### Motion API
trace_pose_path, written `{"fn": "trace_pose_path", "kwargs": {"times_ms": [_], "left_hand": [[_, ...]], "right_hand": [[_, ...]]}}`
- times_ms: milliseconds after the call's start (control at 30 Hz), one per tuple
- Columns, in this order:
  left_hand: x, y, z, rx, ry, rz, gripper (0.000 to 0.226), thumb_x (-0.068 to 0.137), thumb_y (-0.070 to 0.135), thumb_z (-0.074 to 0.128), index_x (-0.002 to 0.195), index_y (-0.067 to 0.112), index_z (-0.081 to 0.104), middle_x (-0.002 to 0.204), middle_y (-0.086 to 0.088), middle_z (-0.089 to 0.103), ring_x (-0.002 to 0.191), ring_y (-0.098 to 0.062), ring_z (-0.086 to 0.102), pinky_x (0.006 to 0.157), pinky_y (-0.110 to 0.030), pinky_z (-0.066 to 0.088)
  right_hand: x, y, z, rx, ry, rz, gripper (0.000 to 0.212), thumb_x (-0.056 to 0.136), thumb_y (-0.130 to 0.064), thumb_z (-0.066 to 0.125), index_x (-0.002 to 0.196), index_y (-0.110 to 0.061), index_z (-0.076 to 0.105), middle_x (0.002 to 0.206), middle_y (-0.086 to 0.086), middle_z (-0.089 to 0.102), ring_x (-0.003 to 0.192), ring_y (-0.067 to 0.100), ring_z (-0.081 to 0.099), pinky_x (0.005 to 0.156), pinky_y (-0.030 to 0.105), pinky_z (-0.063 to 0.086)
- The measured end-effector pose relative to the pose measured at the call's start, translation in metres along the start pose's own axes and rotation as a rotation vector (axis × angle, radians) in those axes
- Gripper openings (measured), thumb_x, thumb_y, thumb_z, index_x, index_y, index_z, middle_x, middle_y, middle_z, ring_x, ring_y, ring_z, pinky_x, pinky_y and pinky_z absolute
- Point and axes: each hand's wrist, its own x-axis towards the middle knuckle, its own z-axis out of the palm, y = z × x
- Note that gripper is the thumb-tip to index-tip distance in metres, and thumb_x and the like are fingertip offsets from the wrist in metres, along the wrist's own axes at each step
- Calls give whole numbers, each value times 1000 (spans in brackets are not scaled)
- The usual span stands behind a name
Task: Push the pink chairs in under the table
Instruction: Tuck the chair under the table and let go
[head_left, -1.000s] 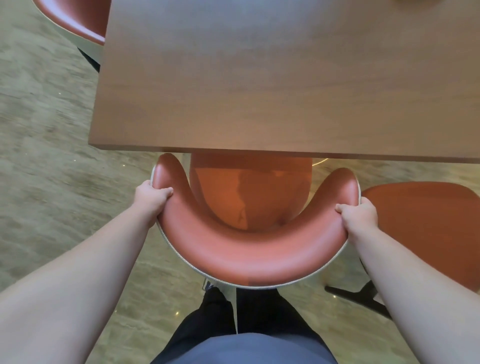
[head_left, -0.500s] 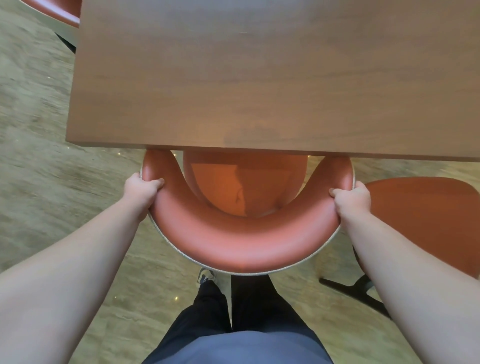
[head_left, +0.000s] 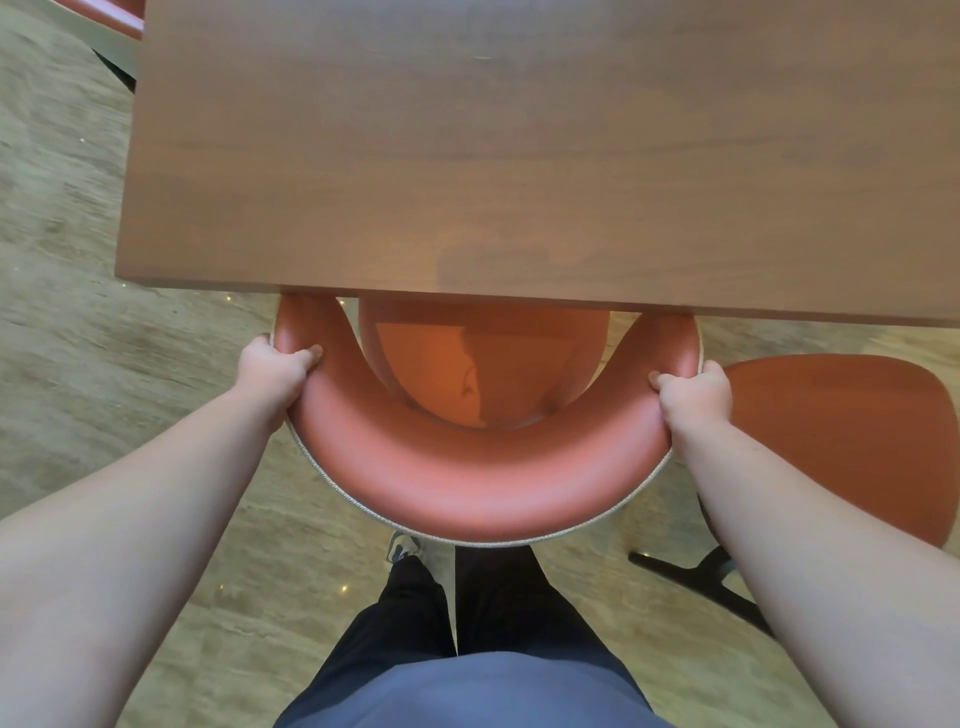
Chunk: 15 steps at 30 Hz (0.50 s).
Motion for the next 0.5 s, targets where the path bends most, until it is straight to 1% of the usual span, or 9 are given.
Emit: {"fn": "trace_pose_path", "kwargs": {"times_ms": [100,200,267,333,400,467,500], "left_hand": [[1,1,1,7,10,-5,45,86,26,80,121,6,59,107,-9,60,93,-28,57,80,-35,43],[-5,3,-1,-28,-19,-24,55,86,30,80,128,5,56,111,-9,59,96,-27,57,82,-35,45],[-15,3,-3,-74,-45,-29,54,89,26,76,132,4,53,118,-12,60,99,-28,59,83,-36,47],[-26,2,-6,-108,-62,-28,47,92,17,69,134,5,51,125,-16,62,103,-31,62,86,-38,51],[-48,-4,-18,-161,-101,-20,49,94,10,60,141,8,49,129,-16,62,103,-30,64,83,-38,53],[-63,-4,-24,-210,-132,-43,58,97,7,53,153,11,40,129,-6,61,98,-22,65,80,-37,53],[-77,-8,-31,-239,-145,-45,58,98,6,50,155,12,39,126,-2,61,94,-16,63,77,-34,52]], "right_hand": [[2,-2,0,-48,-9,-2,41,82,-31,78,109,-13,53,114,13,68,97,35,63,88,40,49],[0,-5,-2,-95,-26,4,59,81,-40,79,124,-10,51,125,15,64,111,38,62,88,38,44],[-9,-4,-4,-89,-52,6,67,83,-42,76,133,-8,47,129,14,61,113,38,60,86,36,40],[-21,-3,-5,-27,-64,10,65,86,-36,71,138,-8,43,127,14,60,104,34,58,85,36,42],[-44,1,-8,8,-76,1,60,87,-24,62,141,-9,40,124,13,60,101,34,58,87,39,47],[-56,4,-4,26,-70,0,62,86,-16,54,145,-10,36,120,9,57,101,33,57,84,38,45],[-68,9,-6,51,-77,-6,61,86,-14,52,145,-10,36,119,8,56,99,32,56,81,37,42]]}}
